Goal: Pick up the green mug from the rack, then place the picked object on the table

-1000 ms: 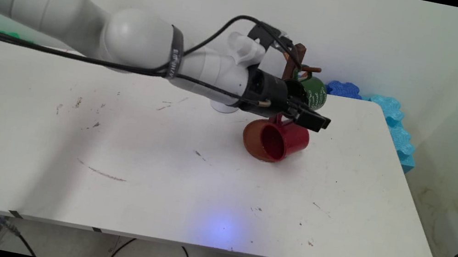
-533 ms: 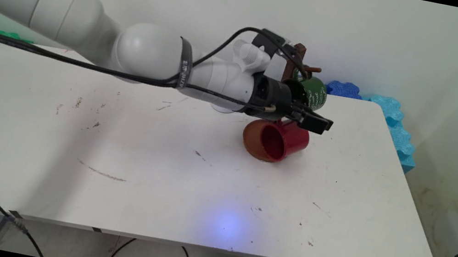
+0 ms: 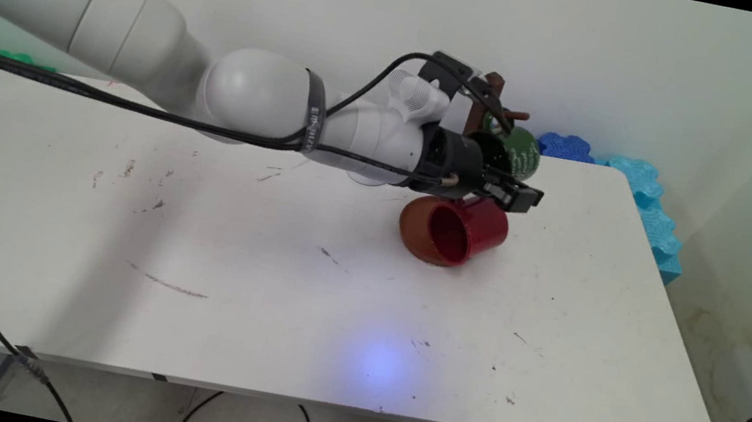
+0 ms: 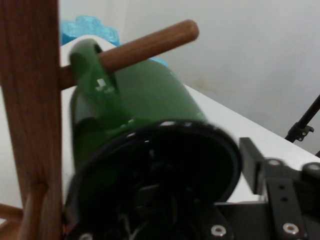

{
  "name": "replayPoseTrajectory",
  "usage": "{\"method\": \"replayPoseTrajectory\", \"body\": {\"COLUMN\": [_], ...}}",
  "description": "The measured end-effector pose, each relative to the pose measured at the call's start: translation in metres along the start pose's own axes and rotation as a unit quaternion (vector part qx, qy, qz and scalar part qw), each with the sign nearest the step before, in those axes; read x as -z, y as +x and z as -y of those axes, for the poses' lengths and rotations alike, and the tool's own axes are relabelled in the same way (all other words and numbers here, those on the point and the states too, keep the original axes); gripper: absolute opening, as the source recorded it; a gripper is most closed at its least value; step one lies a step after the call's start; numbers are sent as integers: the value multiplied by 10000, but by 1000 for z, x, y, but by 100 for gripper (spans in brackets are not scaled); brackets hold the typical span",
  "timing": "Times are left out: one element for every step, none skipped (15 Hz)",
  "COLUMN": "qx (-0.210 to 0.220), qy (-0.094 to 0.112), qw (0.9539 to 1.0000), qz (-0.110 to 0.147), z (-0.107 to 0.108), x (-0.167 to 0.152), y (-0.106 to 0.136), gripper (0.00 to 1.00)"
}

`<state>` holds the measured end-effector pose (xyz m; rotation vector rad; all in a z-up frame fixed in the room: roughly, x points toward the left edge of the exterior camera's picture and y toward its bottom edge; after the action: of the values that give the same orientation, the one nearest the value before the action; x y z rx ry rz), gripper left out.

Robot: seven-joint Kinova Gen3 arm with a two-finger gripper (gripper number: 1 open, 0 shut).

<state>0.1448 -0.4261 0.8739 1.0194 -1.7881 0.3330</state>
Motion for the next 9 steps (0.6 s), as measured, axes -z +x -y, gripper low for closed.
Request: {"method": "replayPoseTrajectory", "body": {"qx": [-7, -12, -15, -17, -13, -9, -1, -1, 1], "qy": [-1, 3, 4, 3, 5, 6, 13, 8, 2], "qw": [10000, 10000, 10000, 10000, 10000, 10000, 10000, 10000, 10000], "qz": [-1, -1, -3, -2, 0, 3, 5, 7, 6], "z": [0, 0, 0, 0, 0, -1, 0, -1, -2], "x": [-1, -1, -1, -1, -1, 0, 1, 1, 2], "y": [0, 0, 0, -1, -1, -1, -2, -2, -1], "gripper": [0, 0, 0, 0, 0, 0, 0, 0, 0]}}
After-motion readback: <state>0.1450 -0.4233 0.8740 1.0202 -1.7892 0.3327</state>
